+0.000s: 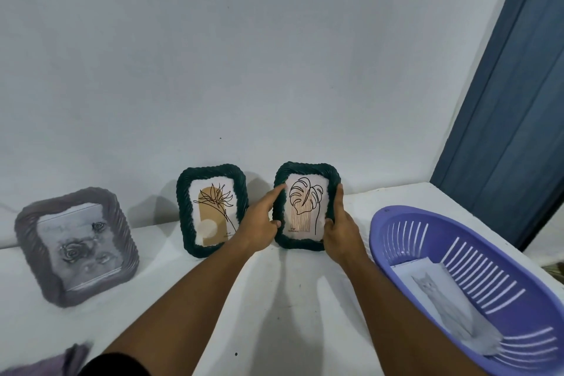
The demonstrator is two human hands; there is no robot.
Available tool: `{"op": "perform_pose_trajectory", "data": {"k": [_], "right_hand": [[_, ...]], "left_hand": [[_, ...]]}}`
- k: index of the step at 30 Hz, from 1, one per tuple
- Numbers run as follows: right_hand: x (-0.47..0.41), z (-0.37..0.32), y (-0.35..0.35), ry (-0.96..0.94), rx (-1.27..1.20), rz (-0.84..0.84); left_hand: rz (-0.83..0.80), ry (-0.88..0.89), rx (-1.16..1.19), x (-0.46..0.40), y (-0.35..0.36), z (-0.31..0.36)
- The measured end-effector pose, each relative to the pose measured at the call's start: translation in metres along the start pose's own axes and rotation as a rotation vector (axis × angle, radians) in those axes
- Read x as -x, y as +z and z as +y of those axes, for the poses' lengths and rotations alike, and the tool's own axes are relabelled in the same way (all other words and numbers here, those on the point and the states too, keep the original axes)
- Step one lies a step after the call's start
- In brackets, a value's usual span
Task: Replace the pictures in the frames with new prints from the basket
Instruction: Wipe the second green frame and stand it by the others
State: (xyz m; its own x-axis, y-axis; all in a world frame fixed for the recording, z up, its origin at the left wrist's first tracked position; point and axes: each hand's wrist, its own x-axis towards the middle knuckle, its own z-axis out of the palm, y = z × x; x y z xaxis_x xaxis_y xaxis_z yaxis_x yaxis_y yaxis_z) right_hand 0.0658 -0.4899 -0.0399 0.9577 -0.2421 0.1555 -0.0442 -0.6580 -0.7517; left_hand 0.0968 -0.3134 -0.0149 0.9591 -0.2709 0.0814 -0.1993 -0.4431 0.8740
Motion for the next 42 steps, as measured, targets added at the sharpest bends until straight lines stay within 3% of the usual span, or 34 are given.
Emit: {"op": "perform_pose_trajectory", "data": {"k": [4,9,13,20,27,36,42], "right_hand": [[0.005,-0.014,-0.016,0.022,0.063,-0.047],[0.029,-0.036,-0.058,-0.120,0.018,0.071],[0.055,-0.025,-0.096,-0.115,0.120,0.125],[0.100,0.009,-0.123,-0.042,0.314,-0.067],[0.111,0.026,-0.133,-0.050,0.245,-0.235],[0.105,0.056,-0.133,-0.065,-0.027,-0.285],[0.100,0.064,-0.128,-0.061,-0.080,-0.282]], "left_hand": [[0.027,-0.014,-0.081,0.016,-0.012,0.013],[0.068,0.019,-0.115,0.063,-0.018,0.022],[-0.066,-0.064,-0.167,0.105,-0.001,0.007],[-0.280,-0.044,-0.273,0.136,0.049,0.005],[-0.330,-0.101,-0.301,0.116,0.102,0.031],[-0.284,-0.186,-0.577,0.076,0.151,0.046],[-0.221,-0.195,-0.528,0.075,0.156,0.050]]}}
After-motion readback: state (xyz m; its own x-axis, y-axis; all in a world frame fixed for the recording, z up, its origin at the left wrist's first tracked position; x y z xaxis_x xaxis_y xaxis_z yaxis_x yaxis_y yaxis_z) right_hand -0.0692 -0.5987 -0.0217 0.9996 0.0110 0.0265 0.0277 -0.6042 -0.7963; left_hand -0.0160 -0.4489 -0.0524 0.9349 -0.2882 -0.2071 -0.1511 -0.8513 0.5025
